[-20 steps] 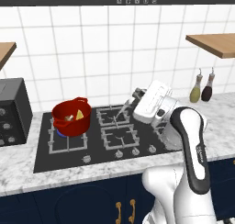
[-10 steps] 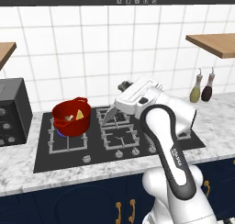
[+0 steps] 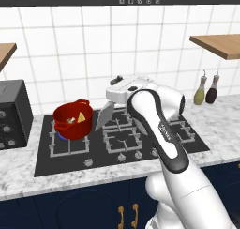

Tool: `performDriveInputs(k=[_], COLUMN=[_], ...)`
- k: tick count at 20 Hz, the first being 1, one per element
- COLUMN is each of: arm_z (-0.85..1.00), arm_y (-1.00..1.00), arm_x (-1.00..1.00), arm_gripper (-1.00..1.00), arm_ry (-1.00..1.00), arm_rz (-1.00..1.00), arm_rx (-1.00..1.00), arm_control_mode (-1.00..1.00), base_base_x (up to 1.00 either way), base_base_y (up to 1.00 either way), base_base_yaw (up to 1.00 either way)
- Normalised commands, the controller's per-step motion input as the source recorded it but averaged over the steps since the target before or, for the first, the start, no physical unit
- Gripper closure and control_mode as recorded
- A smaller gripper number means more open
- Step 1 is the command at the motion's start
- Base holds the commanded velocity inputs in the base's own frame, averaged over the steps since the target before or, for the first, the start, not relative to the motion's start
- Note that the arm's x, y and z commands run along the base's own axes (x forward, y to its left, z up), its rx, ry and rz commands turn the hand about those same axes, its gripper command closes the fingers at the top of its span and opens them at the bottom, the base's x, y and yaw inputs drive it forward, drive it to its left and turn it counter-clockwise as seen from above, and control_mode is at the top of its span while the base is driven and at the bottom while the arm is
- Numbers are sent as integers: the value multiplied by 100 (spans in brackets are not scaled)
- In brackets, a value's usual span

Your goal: Put the mushroom and lemon wedge in the pot. Retrieve the spatula and lightly stir the vegetables in the pot.

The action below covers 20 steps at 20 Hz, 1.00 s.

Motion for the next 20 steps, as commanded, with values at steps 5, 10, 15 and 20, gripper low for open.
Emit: performDriveInputs(k=[5, 10, 15, 20], arm_z=[3, 2, 0, -10], arm_y=[44, 37, 20, 19], arm_x=[40, 38, 45, 54], arm_gripper=[100, 100, 100, 100], arm_ry=[12, 1, 2, 4], arm_rz=[0, 0, 0, 0], arm_rx=[7, 2, 0, 0], arm_control_mode=[-100, -100, -100, -100], base_base_x=[0, 0, 0, 0], base_base_y=[0, 0, 0, 0], base_base_yaw=[0, 0, 0, 0])
